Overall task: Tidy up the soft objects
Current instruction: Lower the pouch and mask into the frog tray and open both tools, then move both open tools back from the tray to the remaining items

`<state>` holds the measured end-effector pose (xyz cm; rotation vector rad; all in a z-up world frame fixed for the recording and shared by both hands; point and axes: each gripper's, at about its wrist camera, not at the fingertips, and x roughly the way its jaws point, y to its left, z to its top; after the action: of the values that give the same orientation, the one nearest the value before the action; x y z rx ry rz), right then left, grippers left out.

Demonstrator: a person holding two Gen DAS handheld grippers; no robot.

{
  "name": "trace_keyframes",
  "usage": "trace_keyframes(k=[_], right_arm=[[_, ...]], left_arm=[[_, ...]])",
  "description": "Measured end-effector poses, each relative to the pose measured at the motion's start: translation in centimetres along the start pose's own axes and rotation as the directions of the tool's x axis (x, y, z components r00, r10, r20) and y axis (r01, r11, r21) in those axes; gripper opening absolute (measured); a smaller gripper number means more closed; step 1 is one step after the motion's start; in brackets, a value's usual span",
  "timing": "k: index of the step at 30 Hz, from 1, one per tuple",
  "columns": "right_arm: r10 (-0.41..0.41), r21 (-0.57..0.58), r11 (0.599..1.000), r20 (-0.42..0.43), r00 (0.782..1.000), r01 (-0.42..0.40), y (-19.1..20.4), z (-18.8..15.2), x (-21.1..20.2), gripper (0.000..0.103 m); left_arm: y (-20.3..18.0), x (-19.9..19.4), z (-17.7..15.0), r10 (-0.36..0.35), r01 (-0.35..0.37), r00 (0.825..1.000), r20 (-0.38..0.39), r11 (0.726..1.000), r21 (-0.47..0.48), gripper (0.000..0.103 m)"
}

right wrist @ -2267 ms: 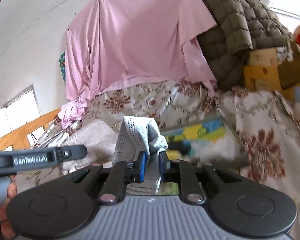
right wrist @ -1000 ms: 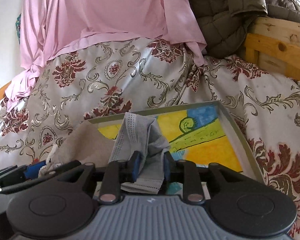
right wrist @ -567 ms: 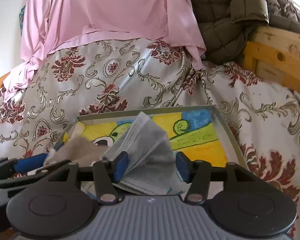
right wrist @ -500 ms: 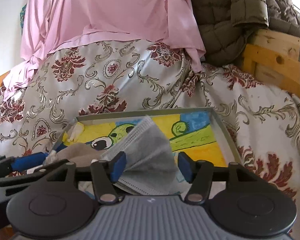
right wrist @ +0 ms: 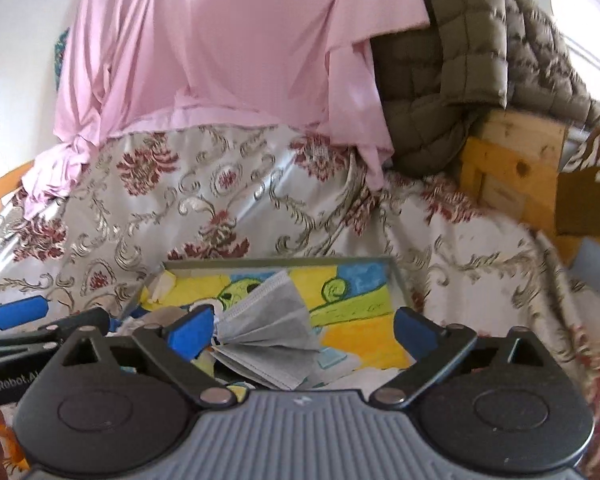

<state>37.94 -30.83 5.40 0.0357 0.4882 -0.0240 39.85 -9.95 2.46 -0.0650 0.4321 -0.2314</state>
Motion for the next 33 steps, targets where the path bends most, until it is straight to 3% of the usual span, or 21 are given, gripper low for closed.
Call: trace_keyframes(k=[13, 24, 33], right_arm=[[0.036, -0.07, 0.997, 0.099, 0.994, -0.03, 1.7, 1.2, -11.7, 0.103], [0.091, -0.082, 0.994, 0.154, 0.984, -0.079, 3.7, -1.1, -20.5, 0.103], [0.082, -0.075, 0.995, 0.179, 0.98, -0.07, 4.3, -3.3, -25.0, 0.103]], left_arm=[[-0.3, -11.9, 2.3, 0.002, -0.003, 0.992, 0.123, 1.0, 0.001, 0.102], [0.4, -23.2, 0.5, 0.015, -0.023, 0.981, 0.195, 0.999, 0.04, 0.102], [1.2, -28.5, -2.2, 0.04, -0.042, 0.979, 0.198, 0.999, 0.007, 0.102]])
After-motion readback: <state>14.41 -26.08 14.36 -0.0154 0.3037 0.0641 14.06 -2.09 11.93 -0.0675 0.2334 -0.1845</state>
